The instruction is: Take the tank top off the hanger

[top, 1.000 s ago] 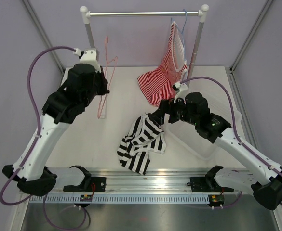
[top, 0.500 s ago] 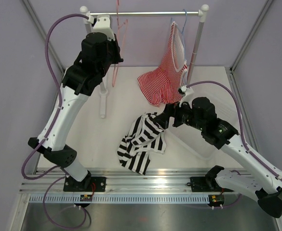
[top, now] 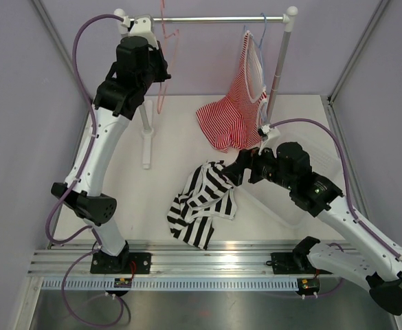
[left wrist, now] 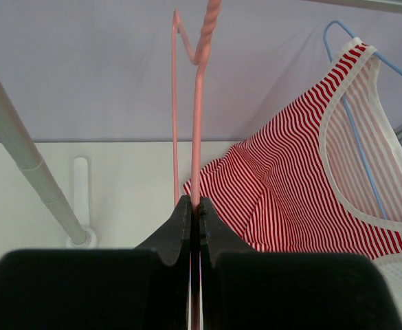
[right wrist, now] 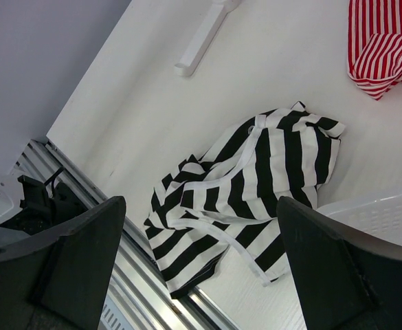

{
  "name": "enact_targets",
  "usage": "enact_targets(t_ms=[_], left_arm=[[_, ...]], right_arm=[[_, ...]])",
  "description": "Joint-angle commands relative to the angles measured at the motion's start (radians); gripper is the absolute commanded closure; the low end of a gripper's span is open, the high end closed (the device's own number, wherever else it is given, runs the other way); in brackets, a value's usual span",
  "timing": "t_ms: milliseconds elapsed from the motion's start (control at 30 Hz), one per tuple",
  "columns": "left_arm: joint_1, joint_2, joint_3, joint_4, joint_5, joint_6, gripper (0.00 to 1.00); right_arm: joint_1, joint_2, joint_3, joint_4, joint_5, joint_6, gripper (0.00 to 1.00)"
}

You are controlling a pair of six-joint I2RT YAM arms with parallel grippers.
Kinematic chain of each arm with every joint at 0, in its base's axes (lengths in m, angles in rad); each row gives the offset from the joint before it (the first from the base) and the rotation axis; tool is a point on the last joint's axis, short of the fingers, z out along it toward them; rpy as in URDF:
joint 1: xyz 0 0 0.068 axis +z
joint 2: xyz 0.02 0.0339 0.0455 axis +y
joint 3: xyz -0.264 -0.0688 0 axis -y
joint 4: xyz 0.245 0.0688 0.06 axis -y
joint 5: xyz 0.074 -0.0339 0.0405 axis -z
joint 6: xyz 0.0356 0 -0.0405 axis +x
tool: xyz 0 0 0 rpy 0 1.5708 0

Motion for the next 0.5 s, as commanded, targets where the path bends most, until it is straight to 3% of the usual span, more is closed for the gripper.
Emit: enact_targets(t_ms=[0, 367, 433, 467], left_arm=[[0.0, 0.004, -0.01, 0.058, 0.058, -0.012, 1.0], [0.021, 0.011, -0.047, 0.052, 0.073, -0.035, 1.0], [0.021, 0.0, -0.082, 0.082, 0.083, -0.037, 0.85], [0.021, -0.017, -0.12, 0.095, 0.084, -0.037, 0.82]], right_arm=[[0.003, 0.01, 0.006, 0.012, 0.036, 0.043, 0.01], [0.003, 0.03, -0.037, 0.089, -0.083, 0.052, 0.0], [0.003, 0.059, -0.037, 0.087, -0.103, 0.035, 0.01], [0.003, 0.075, -0.028, 0.078, -0.12, 0.032, 0.01]])
